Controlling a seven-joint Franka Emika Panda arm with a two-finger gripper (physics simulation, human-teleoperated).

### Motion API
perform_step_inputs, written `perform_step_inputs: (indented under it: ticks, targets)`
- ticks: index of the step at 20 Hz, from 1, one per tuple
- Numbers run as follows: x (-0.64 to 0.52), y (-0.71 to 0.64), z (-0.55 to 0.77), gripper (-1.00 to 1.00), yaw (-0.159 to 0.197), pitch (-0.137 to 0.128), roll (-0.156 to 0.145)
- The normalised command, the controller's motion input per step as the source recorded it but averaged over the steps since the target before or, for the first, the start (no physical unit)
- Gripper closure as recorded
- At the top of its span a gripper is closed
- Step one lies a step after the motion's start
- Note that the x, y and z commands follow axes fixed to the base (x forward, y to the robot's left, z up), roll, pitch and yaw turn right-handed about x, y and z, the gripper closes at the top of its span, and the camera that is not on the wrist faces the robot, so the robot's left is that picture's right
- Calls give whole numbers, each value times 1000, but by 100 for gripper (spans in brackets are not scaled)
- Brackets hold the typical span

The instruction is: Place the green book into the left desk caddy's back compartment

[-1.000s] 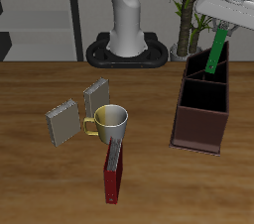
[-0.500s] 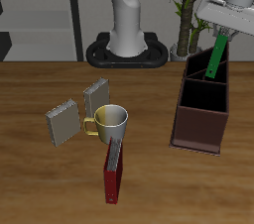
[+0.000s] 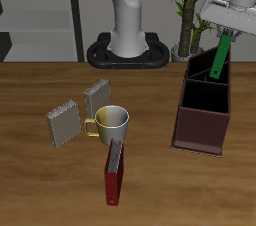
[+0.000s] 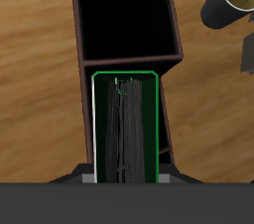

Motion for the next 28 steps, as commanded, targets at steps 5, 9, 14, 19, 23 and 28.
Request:
perform_step_inputs:
  ticks: [5,9,14,19,23,28]
  targets:
    - [22,37,0,100,13,0,8]
    - [41,4,-19,100,-5,4,8]
    - [116,10,-180,100,-9,35,14]
    - [77,47,-157,100,4,31,16]
    - [74,-12,-168,100,16,32,2]
    - [32,-28,-91,100,-2,13,-5]
